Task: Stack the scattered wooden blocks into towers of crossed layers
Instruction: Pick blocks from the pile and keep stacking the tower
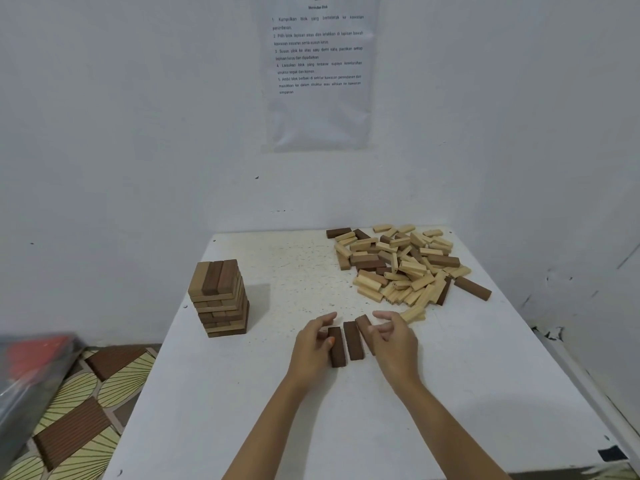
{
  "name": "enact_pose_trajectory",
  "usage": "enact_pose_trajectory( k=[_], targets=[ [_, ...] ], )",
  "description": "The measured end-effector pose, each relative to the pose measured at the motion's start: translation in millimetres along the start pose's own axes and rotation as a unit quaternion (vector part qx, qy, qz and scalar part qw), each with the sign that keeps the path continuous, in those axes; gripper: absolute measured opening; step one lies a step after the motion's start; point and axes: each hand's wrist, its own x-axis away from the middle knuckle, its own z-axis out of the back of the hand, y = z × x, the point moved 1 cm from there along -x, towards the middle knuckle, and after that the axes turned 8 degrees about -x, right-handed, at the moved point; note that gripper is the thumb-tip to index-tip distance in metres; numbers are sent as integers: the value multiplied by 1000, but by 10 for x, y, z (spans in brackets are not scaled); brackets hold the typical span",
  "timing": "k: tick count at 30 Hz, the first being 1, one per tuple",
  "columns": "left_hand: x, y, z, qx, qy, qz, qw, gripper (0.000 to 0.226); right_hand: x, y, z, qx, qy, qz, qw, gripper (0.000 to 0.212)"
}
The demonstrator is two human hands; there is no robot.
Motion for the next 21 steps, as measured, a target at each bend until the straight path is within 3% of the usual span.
enact_pose_trajectory(
  k=[3,5,8,10,12,14,17,19,21],
  targets=[
    [-19,-10,-24,11,-1,-3,1000,40,42,64,-6,24,22,49,998,12],
    [-14,-19,-42,24,9,-2,1000,40,76,64,-4,10,-10,51,999,20],
    [6,-56,-81,32,25,-16,999,41,148,56,23,20,-107,59,992,53],
    [13,-86,-104,32,36,-20,999,41,210,96,40,115,-167,118,972,81],
    [32,-101,-112,32,49,-19,998,41,221,140,45,172,-171,161,957,92],
    [57,-105,-97,36,63,-22,997,42,174,135,52,164,-161,164,959,88],
    [104,-138,-66,14,71,-47,996,42,70,59,84,151,-229,155,949,83],
    [144,-162,-52,-70,86,-66,992,42,-8,83,122,166,-260,159,938,79],
    [181,-177,-40,-195,99,-91,971,56,-59,135,150,190,-242,190,932,76]
  ],
)
